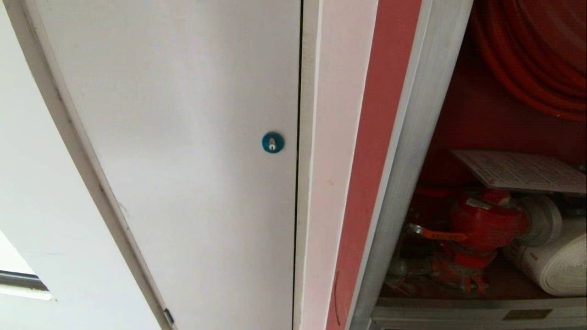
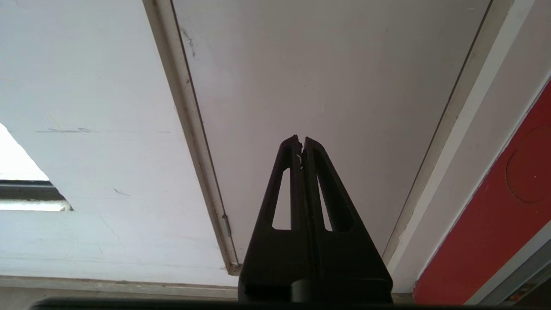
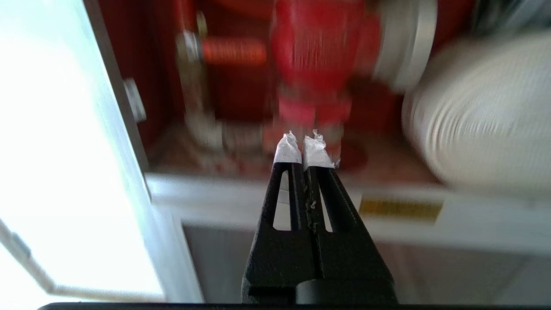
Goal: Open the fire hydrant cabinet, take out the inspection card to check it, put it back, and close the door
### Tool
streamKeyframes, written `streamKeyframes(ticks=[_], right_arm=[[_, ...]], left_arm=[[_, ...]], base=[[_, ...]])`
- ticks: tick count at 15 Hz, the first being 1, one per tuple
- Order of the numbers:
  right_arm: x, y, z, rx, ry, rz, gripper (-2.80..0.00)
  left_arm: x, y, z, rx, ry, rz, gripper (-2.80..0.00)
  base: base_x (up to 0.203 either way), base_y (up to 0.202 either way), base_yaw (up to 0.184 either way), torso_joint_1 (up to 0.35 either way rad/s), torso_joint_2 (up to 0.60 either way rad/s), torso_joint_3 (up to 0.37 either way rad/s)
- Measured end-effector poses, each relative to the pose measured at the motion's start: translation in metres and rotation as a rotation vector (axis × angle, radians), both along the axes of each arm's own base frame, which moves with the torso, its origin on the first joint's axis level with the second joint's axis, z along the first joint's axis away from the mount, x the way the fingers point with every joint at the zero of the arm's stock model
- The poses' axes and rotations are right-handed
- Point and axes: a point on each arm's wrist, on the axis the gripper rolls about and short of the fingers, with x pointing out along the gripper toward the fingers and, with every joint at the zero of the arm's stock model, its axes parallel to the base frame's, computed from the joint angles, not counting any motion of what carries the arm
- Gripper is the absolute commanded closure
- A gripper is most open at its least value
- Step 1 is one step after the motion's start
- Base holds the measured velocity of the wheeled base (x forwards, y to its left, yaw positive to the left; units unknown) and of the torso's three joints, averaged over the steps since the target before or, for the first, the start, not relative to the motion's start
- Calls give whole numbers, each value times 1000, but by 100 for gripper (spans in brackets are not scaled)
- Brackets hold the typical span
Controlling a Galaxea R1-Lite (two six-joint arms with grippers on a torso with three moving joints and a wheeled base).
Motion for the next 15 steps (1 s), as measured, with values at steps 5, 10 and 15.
streamKeyframes(ticks=[5, 10, 15], right_arm=[[1, -1, -8, 23, 67, -40, 0], [1, -1, -8, 38, 65, -40, 0], [1, -1, -8, 39, 65, -40, 0]], left_arm=[[0, 0, 0, 0, -1, 0, 0], [0, 0, 0, 0, 0, 0, 0], [0, 0, 0, 1, 0, 0, 0]], base=[[0, 0, 0, 0, 0, 0], [0, 0, 0, 0, 0, 0], [0, 0, 0, 0, 0, 0]])
